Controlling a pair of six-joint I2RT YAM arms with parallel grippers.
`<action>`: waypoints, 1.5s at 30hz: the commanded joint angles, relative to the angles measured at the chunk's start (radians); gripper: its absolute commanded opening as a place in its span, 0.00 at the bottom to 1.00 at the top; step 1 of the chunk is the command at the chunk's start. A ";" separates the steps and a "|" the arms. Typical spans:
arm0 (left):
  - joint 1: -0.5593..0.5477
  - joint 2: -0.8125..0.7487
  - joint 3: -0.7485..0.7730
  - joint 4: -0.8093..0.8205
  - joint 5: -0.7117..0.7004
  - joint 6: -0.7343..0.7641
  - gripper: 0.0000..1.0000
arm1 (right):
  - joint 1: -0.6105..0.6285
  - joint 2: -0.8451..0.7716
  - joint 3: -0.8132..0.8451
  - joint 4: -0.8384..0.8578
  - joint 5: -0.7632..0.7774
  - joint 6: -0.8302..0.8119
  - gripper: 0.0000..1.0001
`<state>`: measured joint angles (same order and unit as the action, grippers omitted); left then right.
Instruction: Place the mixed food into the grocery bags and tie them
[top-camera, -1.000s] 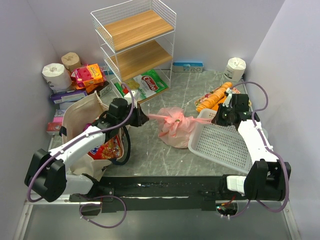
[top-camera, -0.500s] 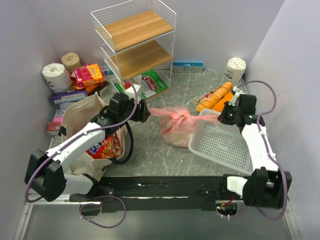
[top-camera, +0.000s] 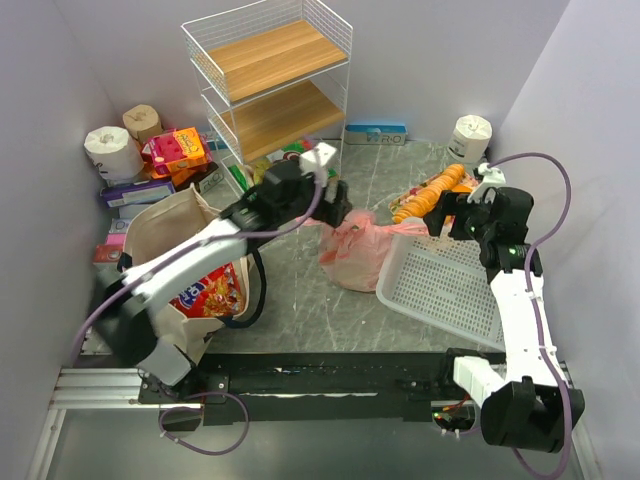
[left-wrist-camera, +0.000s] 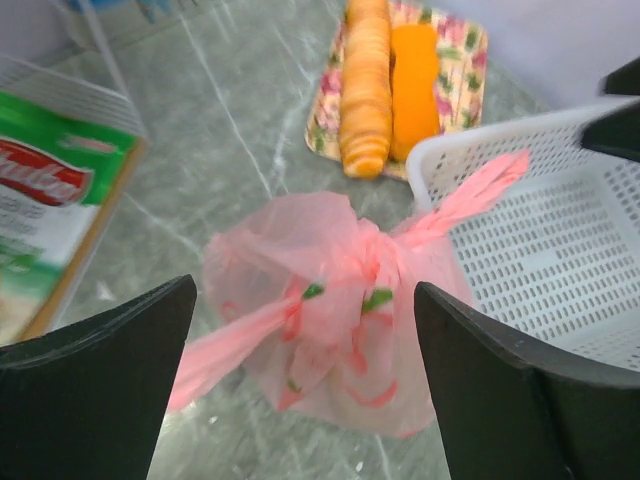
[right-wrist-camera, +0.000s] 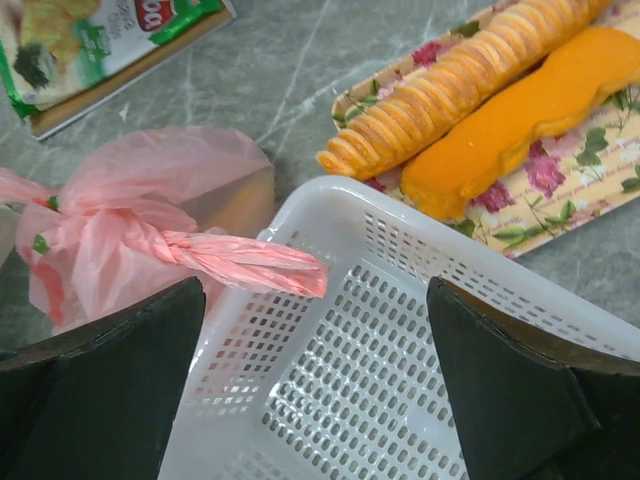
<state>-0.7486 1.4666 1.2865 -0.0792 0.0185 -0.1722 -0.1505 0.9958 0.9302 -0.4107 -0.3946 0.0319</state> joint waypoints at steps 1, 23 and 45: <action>-0.005 0.250 0.161 -0.122 0.142 -0.073 0.96 | 0.000 -0.046 0.024 0.047 -0.036 0.005 0.99; -0.081 0.510 0.287 -0.209 0.413 -0.144 0.99 | 0.000 -0.077 -0.014 0.030 -0.058 0.006 0.99; -0.086 -0.270 0.450 -0.410 -0.342 -0.070 0.01 | 0.000 -0.052 -0.050 0.161 0.040 0.054 0.99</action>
<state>-0.8330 1.4563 1.6653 -0.4473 -0.0639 -0.2737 -0.1505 0.9394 0.8986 -0.3470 -0.3973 0.0620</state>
